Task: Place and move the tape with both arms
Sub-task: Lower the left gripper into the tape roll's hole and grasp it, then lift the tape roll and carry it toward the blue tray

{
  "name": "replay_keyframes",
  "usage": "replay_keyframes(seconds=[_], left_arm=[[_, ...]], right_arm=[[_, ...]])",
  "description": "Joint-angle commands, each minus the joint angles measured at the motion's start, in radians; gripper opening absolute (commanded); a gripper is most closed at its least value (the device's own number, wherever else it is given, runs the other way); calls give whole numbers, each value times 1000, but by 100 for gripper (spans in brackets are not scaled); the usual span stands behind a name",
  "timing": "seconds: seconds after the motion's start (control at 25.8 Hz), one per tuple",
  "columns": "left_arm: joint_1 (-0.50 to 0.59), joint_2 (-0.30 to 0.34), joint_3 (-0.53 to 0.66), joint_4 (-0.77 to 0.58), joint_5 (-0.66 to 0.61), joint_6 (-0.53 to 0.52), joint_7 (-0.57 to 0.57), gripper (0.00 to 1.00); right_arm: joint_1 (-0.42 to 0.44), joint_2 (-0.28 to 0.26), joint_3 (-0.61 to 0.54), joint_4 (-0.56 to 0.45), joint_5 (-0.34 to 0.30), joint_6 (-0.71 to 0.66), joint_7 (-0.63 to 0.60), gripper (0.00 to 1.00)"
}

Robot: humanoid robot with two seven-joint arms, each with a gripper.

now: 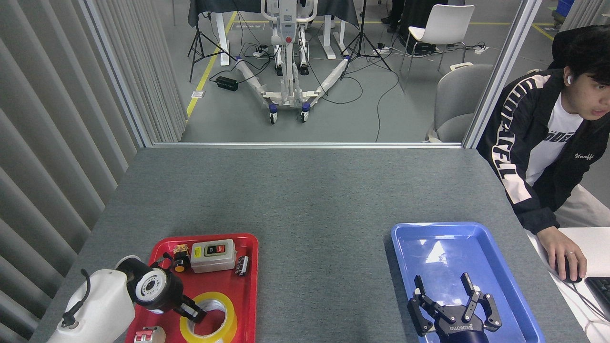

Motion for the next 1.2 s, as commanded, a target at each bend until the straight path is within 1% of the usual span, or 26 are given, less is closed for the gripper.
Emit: replay_keyframes(seconds=[0.0,0.15,0.27,0.35,0.46,0.58,0.66,0.7,0.81,0.89,0.97,1.05,1.08,1.16], left_arm=[[-1,-9,2,-5,1,-8,-41,0],[-5,-30,31,-11,18,-13,-43,0],[12,-33,135,-79,40,-30,-37,0],[15,-33,213,-112,118,-63,-37,0],[28,-49,308,-109,262,-174,-30,0],[28,-107,356,-99,370,-301,-18,0],[34,-124,365,-77,442,-404,-18,0],[38,-138,365,-59,457,-404,-20,0],[72,-257,373,0,459,-404,-23,0],[86,-319,394,20,462,-404,-23,0],[83,-374,410,90,471,-404,-20,0],[71,-415,437,202,486,-404,-18,0],[63,-431,454,256,500,-404,-18,0],[60,-440,459,305,538,-404,-18,0]], right_arm=[[0,0,1,0,0,-1,0,99],[1,0,0,0,0,-1,0,99],[0,0,1,0,0,1,0,99],[0,0,1,0,0,1,0,99],[0,0,1,0,2,1,0,99],[0,0,0,0,14,-1,0,99],[-2,0,0,-2,14,-7,0,99],[-2,0,0,-5,14,-10,0,99],[0,-5,1,-10,12,-47,-9,99],[5,-11,0,-19,11,-125,-12,100],[17,-28,-5,-22,-2,-250,-23,99],[38,-58,-46,-26,-29,-438,-68,100],[58,-69,-65,-36,-41,-555,-81,100],[97,-74,-105,-51,-49,-740,-85,100]])
